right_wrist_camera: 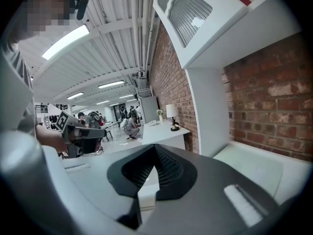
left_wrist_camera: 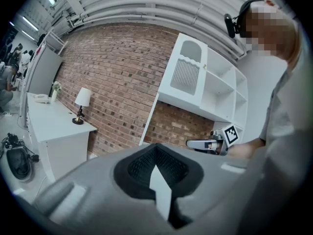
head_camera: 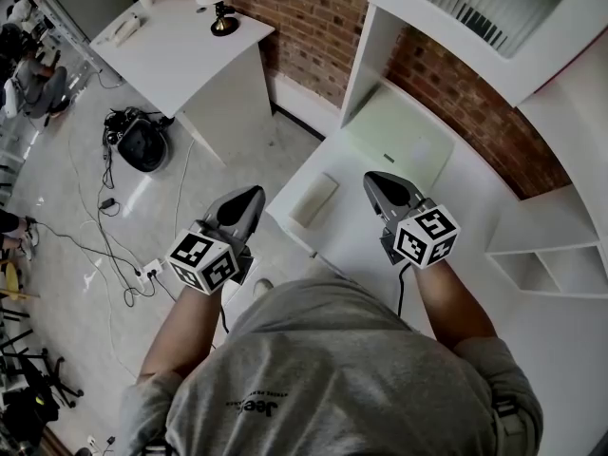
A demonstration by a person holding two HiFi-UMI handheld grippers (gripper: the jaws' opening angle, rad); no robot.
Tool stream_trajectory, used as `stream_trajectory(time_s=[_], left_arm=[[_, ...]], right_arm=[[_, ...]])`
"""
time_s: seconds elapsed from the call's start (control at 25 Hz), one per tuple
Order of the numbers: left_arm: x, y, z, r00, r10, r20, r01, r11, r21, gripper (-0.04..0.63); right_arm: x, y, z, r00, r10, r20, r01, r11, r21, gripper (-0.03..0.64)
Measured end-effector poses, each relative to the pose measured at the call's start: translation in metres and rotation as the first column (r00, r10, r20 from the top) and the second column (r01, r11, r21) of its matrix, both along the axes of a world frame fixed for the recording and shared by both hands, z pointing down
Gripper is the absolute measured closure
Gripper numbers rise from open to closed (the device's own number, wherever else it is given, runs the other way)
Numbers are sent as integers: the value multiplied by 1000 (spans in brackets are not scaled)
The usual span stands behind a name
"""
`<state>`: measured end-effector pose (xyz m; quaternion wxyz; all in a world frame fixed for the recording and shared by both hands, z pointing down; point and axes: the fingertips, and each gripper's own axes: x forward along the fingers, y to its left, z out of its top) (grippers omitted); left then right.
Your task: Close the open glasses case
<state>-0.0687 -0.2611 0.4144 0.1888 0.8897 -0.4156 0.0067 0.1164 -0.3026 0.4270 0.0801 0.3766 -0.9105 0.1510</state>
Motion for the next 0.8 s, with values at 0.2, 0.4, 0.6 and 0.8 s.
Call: stream_trajectory(time_s=[0.2,0.4,0.6,0.8], left_arm=[[-3,0,1,1000,-4,-1,4,1000,-2,598],[-3,-1,4,1000,-8,-2,8,1000,-2,598],[-4,-1,4,1000,-9,-5,9,1000,-2,598],[-4,0,4,1000,-11,-8,11,1000,-3,598]], right_arm=[[-3,1,0,1000,-12,9,12,1000,-6,609],[-3,-1,2,1000,-15,12,15,1000,-6,609],[-5,-1,3,1000,-17,1,17,1000,-4,609],[-6,0,4,1000,-24,-9,24,1000,-3,609]])
